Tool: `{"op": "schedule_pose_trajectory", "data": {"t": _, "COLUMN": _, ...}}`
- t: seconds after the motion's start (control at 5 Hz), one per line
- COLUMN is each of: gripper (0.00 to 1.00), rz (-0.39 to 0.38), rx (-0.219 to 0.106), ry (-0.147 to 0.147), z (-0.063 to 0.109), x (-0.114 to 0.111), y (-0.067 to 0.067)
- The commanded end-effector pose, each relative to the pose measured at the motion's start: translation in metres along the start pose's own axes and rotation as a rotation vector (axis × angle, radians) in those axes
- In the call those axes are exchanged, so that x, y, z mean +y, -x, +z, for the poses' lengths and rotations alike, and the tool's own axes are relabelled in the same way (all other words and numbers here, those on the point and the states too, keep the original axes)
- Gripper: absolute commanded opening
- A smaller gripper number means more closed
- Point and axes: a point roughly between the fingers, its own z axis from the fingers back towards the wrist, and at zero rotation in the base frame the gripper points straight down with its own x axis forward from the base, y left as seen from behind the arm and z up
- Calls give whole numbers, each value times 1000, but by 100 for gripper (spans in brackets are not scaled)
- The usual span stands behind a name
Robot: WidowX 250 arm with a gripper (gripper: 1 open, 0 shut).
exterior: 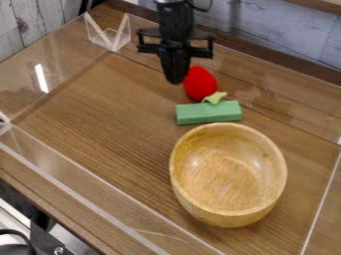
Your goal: Move the red fruit to the left
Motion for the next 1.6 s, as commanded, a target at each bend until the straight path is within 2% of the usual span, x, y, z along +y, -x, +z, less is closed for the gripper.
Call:
{"op": "schedule_pose_trajectory", "data": {"t": 0.0, "gripper": 0, "rz": -14, "rx": -123, "ry": 40, "z": 48, "x": -10, "y": 2}}
{"op": "schedule_pose_trajectory", "data": {"t": 0.2, "gripper": 0, "rz": -12, "rx": -153, "ry": 77, "z": 67, "x": -14, "y": 13}}
{"op": "schedule_pose_trajectory", "data": {"t": 0.4, "gripper": 0, "rz": 4, "rx": -174, "ry": 100, "z": 66, "x": 2, "y": 15}}
{"op": "schedule_pose_trajectory", "data": {"t": 0.6, "gripper": 0, "rz": 17, "rx": -177, "ry": 96, "z": 59, "x": 6, "y": 14}}
{"op": "schedule_pose_trajectory", "data": {"t": 0.8, "gripper": 100, "rz": 3, "rx": -174, "ry": 95, "z": 54, "x": 12, "y": 7}}
{"op": "schedule_pose_trajectory", "data": {"t": 1.0, "gripper": 100, "rz": -11, "rx": -172, "ry": 92, "z": 48, "x": 17, "y": -1}}
{"op": "schedule_pose_trajectory", "data": {"t": 1.4, "gripper": 100, "rz": -135, "rx": -128, "ry": 67, "z": 48, "x": -5, "y": 28}}
